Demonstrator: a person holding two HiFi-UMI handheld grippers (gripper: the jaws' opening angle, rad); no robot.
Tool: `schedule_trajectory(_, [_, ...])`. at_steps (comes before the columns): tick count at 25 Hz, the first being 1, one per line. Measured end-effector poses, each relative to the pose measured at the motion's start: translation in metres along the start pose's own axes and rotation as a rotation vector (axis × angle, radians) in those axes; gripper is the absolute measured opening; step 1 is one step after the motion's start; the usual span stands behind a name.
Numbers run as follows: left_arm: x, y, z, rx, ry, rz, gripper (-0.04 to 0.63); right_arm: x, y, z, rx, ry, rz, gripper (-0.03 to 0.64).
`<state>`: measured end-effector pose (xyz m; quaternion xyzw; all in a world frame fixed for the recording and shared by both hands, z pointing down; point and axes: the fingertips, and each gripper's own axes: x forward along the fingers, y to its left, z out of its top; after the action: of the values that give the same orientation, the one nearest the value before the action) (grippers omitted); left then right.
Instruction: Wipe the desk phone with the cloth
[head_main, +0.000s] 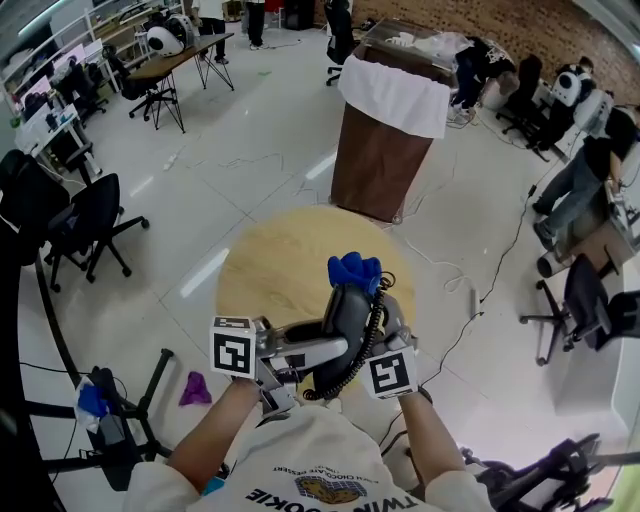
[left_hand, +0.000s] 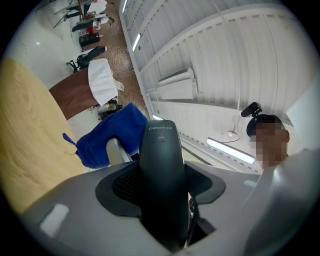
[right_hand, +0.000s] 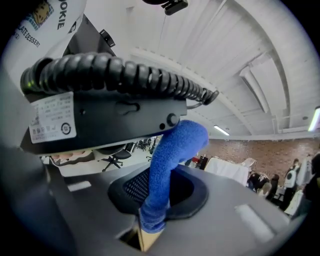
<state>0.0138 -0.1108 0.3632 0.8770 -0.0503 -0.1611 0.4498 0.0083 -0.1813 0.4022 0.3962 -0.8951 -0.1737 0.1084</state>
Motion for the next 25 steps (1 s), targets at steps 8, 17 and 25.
schedule_trajectory(8, [0.0,0.001,0.001,0.015,-0.002,0.009,0.255,-0.006,-0.033,0.002,0.02,-0.016,-0.074,0.063])
schedule_trajectory(17, [-0.006,0.013,-0.007,0.068,0.021,0.059,0.255,-0.009,-0.09,0.062,0.292,-0.148,-0.028,0.062])
schedule_trajectory(25, [-0.012,0.024,-0.015,0.099,0.056,0.087,0.255,-0.008,-0.068,0.08,0.398,-0.189,0.12,0.061])
